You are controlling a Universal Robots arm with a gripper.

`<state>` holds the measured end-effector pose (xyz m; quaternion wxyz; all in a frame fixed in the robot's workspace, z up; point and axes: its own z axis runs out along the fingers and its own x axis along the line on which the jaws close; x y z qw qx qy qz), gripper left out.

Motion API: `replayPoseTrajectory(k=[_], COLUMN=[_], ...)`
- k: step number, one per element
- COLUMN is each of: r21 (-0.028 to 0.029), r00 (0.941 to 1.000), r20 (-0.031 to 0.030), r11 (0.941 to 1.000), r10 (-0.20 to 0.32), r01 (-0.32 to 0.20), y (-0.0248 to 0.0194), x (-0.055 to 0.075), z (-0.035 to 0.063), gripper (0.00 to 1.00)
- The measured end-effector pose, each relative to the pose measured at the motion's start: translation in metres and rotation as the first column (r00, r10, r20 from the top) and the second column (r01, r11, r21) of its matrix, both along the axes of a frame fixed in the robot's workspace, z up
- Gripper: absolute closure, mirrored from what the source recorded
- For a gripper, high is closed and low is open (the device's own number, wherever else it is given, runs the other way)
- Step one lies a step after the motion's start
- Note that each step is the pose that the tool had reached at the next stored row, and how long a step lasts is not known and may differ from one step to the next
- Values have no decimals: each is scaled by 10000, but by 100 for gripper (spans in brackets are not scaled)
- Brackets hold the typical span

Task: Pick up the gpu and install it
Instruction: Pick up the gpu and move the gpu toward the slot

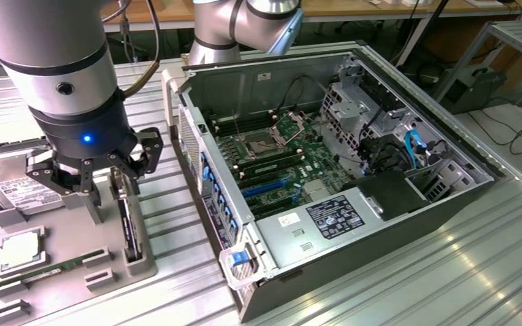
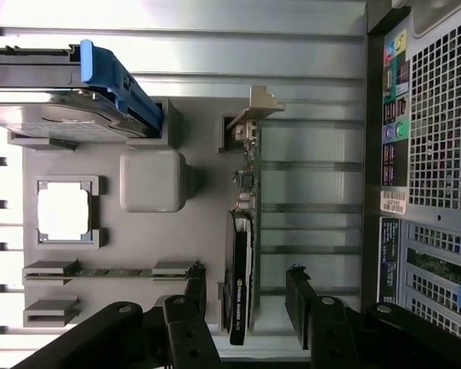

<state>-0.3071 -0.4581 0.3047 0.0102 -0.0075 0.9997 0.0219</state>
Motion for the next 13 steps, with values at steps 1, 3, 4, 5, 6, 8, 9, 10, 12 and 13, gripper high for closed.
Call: replayPoseTrajectory(k=[1,3,4,5,6,8,9,10,12,13], r21=[0,-1,0,1,1,1,1,-23,-2,22], r00=[10000,10000,10000,10000,10000,10000,10000,10000,10000,10000], r20=[1,-1,0,1,1,1,1,1,-3,-5], r11=[10000,10000,10000,10000,10000,10000,10000,10000,10000,10000], r10=[0,0,0,0,0,0,0,0,0,0], r01=[0,0,0,0,0,0,0,0,0,0], y=[-1,-2,-2,-2,-2,-2,-2,2,2,2], x=[0,0,0,0,0,0,0,0,0,0], z=[-5,-18,-23,-27,-33,-42,-51,-113,-187,-197], gripper=[46,46,46,46,46,46,46,61,61,61])
